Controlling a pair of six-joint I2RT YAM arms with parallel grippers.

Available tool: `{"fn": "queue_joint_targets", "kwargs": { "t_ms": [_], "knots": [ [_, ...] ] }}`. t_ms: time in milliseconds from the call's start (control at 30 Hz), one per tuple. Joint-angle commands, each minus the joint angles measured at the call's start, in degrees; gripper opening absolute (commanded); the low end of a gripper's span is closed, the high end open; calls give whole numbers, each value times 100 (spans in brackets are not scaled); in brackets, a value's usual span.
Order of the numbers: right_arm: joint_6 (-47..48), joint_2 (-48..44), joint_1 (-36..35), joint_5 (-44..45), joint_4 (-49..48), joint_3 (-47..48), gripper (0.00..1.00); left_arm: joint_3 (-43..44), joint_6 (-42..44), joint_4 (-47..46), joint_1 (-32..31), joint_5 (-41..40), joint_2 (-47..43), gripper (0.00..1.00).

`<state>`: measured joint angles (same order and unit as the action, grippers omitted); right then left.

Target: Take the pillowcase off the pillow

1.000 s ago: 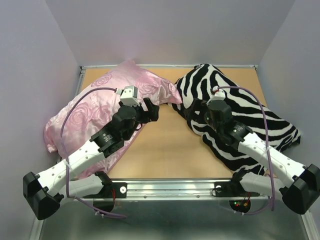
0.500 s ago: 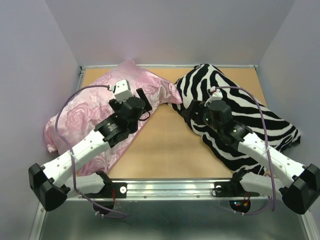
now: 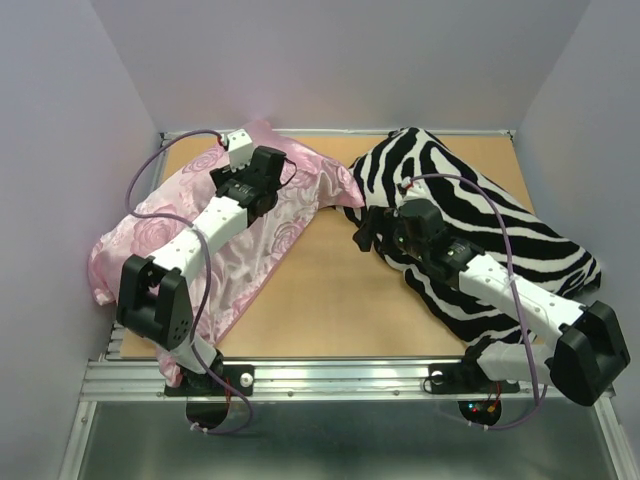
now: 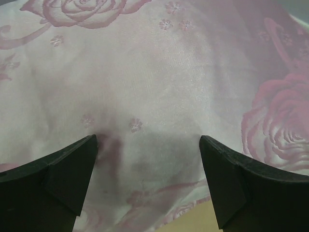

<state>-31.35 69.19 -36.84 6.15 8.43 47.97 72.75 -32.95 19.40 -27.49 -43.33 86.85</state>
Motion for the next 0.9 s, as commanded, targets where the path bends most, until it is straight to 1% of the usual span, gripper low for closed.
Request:
{"fn": "queue_joint_targets", "kwargs": {
  "t_ms": [0,67,100,133,167,200,233,400,500,533,633,767,800,867],
  "knots": [
    [-37,68,-7,-193,-429,398,100,398,403,-146,199,368,367,99],
    [-64,95,-8,-237,-500,372,100,398,430,-270,296,474,578,98],
    [-73,121,-7,-272,-500,363,100,389,499,-322,314,570,622,90],
    [-81,130,-7,-272,-535,345,100,398,535,-357,349,589,701,78],
    [-90,139,-7,-290,-561,328,100,424,544,-323,366,606,728,56],
    [-99,148,-7,-316,-587,319,100,476,527,-262,367,624,711,10],
    [-90,156,-7,-325,-605,310,100,468,500,-252,367,624,667,0],
    [-38,218,-7,-439,-711,257,100,345,596,-244,306,660,158,0],
    [15,253,-7,-571,-781,275,100,424,824,-165,165,528,-386,0],
    [41,270,-7,-571,-790,292,100,476,1025,-121,130,527,-684,0],
    [138,341,-8,-571,-790,424,100,810,1325,89,-63,484,-1212,0],
    [200,411,-8,-571,-790,643,100,1197,1563,301,-283,527,-1626,0],
    [209,429,-7,-711,-790,687,100,1293,1616,328,-362,536,-1688,0],
    [252,359,-7,-721,-781,793,100,1443,1782,442,-634,562,-1820,0]
  ]
}}
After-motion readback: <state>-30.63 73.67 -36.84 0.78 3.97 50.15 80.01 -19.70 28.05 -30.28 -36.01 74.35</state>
